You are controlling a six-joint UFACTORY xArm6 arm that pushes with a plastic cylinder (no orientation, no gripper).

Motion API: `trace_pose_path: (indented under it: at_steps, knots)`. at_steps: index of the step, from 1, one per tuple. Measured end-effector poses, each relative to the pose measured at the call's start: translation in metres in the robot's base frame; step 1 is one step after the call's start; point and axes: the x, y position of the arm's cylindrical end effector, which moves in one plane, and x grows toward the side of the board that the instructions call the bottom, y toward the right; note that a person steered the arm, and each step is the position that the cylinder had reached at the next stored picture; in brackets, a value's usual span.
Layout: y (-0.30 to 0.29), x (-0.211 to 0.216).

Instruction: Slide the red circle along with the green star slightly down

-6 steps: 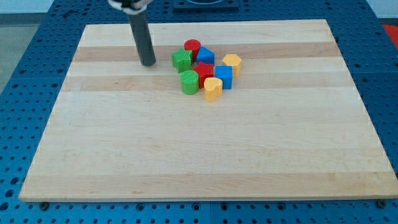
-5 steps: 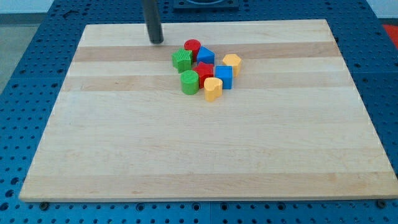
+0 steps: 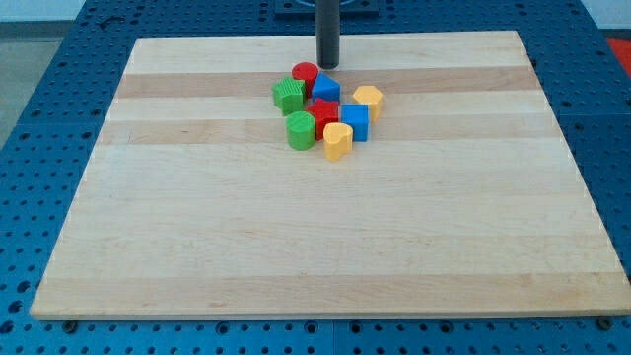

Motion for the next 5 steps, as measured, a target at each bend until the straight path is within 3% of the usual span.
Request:
trace_pose_path:
  at_steps: [2,5]
  knots:
    - [-0.035,0.024]
    - [-0.057,0.011]
